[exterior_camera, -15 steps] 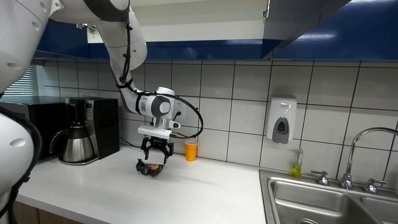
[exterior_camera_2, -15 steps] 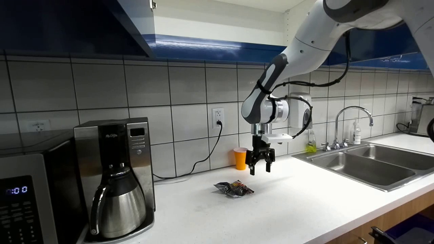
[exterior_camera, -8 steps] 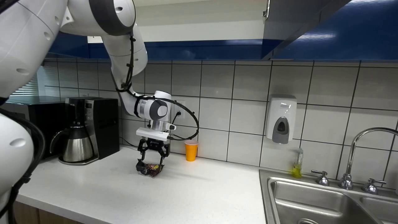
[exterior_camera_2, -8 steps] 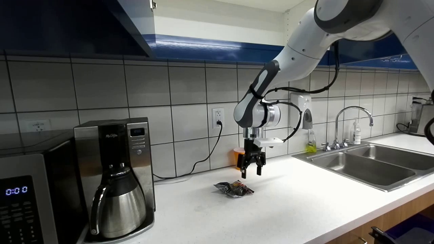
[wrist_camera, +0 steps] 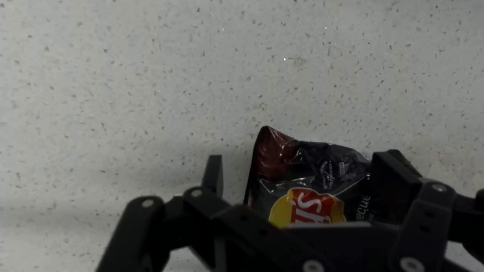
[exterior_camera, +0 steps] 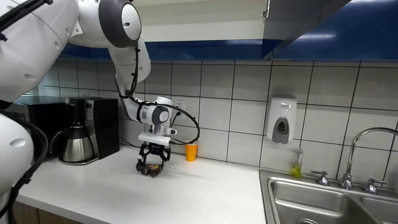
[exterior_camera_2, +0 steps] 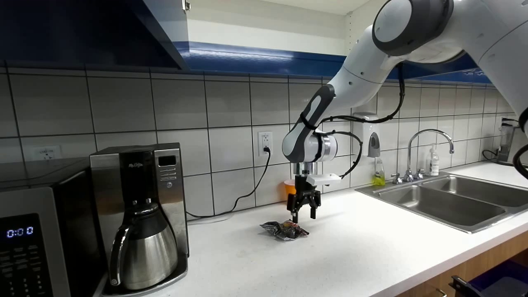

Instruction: Put the black packet inside the cabinet

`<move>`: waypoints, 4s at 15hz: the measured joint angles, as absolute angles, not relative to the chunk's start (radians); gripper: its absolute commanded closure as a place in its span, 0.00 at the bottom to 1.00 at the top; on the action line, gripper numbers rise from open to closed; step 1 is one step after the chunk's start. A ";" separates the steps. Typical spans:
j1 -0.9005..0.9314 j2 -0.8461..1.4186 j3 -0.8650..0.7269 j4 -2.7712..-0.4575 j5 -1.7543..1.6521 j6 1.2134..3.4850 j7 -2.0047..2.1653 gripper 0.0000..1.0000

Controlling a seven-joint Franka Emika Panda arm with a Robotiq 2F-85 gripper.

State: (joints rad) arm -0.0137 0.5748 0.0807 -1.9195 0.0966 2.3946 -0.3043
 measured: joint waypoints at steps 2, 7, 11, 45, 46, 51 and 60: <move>-0.014 0.593 0.081 -1.897 0.083 2.395 -0.305 0.00; -0.013 0.631 0.086 -1.845 0.071 2.394 -0.311 0.00; -0.012 0.655 0.100 -1.815 0.071 2.394 -0.322 0.00; -0.016 0.727 0.112 -1.732 0.070 2.392 -0.332 0.99; -0.016 0.728 0.111 -1.731 0.070 2.392 -0.332 0.99; -0.020 0.729 0.108 -1.727 0.070 2.392 -0.332 0.99; -0.031 0.714 0.101 -1.699 0.070 2.385 -0.332 0.99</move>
State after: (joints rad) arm -0.0310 0.7142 0.1014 -1.6991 0.0704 2.3845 -0.3323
